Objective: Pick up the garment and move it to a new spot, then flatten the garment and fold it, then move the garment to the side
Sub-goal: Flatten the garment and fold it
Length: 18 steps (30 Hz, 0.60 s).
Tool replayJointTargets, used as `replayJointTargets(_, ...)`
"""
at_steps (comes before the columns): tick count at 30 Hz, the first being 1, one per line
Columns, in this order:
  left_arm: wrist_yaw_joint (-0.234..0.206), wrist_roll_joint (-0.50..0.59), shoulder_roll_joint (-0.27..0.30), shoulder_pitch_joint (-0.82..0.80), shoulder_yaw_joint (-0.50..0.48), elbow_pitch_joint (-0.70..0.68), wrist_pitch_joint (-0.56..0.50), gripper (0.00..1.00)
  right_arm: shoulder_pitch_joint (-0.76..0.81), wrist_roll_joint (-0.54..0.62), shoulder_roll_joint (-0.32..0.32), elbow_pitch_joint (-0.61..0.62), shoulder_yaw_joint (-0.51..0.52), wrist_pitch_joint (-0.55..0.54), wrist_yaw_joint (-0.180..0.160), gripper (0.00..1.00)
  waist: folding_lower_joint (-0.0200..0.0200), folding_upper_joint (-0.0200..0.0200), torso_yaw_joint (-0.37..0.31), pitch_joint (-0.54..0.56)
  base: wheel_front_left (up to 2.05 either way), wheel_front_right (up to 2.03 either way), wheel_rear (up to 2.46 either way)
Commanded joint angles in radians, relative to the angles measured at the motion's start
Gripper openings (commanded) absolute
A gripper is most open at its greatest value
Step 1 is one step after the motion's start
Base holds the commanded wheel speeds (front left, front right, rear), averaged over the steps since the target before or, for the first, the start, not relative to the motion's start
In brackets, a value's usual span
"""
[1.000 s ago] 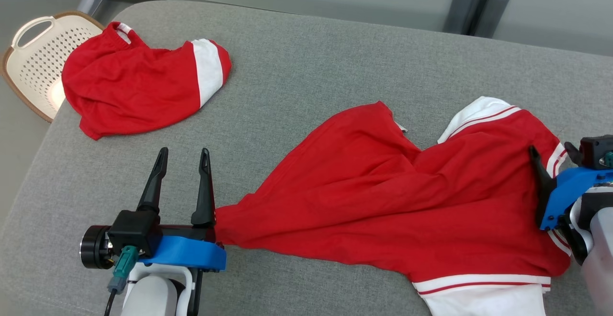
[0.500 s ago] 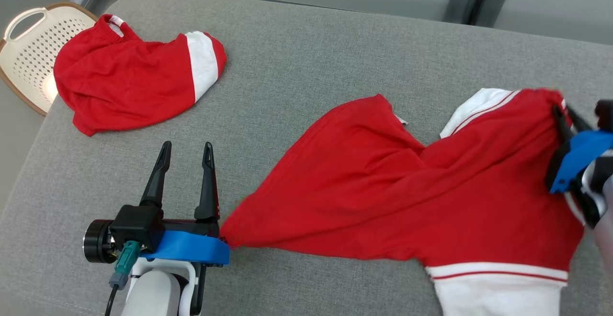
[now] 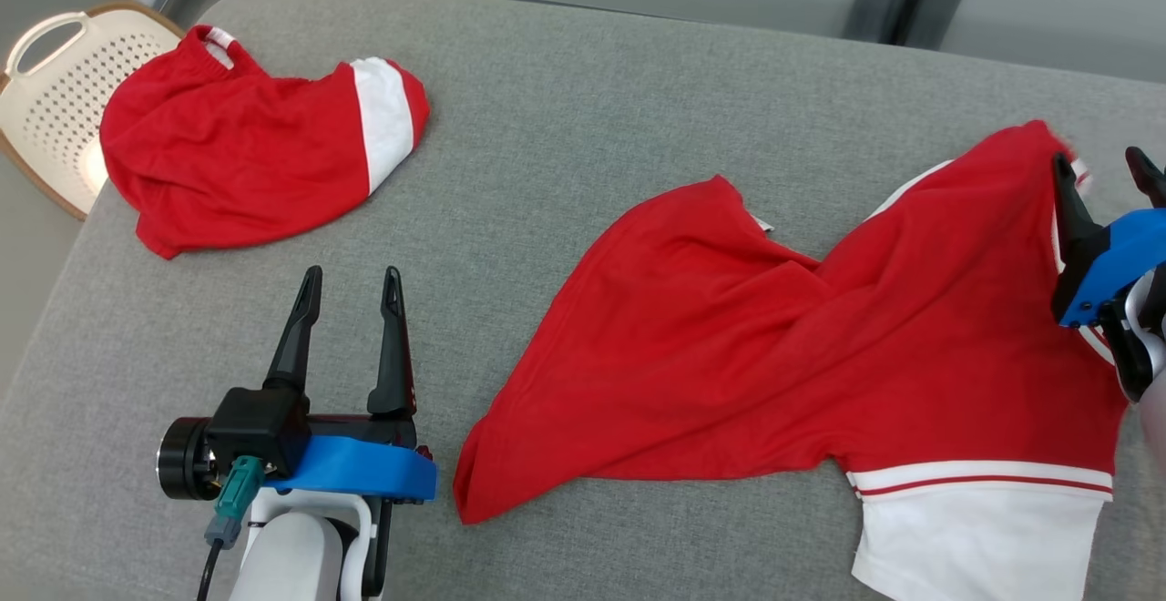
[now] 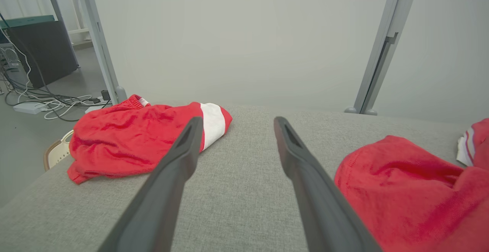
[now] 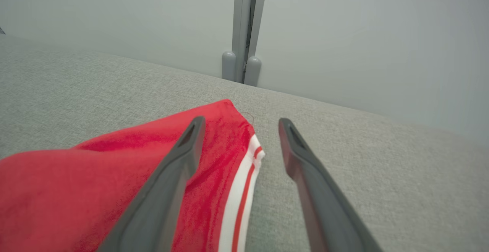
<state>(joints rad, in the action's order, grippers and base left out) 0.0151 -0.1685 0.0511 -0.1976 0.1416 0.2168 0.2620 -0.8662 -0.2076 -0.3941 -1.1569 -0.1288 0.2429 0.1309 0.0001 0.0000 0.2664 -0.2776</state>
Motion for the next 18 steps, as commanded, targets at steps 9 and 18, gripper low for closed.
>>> replayJointTargets(9,0.012,0.022,-0.001,0.032,-0.033,0.009,0.004,1.0,0.154,-0.043,-0.004,0.224,0.075,0.022,0.0,1.0,-0.0001,0.0,-0.071,0.079,0.0,0.0,0.0)
replayJointTargets(18,0.033,0.052,-0.001,0.091,-0.088,0.014,0.004,1.0,0.466,-0.013,0.088,0.564,0.159,0.023,0.0,1.0,-0.0001,0.0,-0.139,0.156,0.0,0.0,0.0)
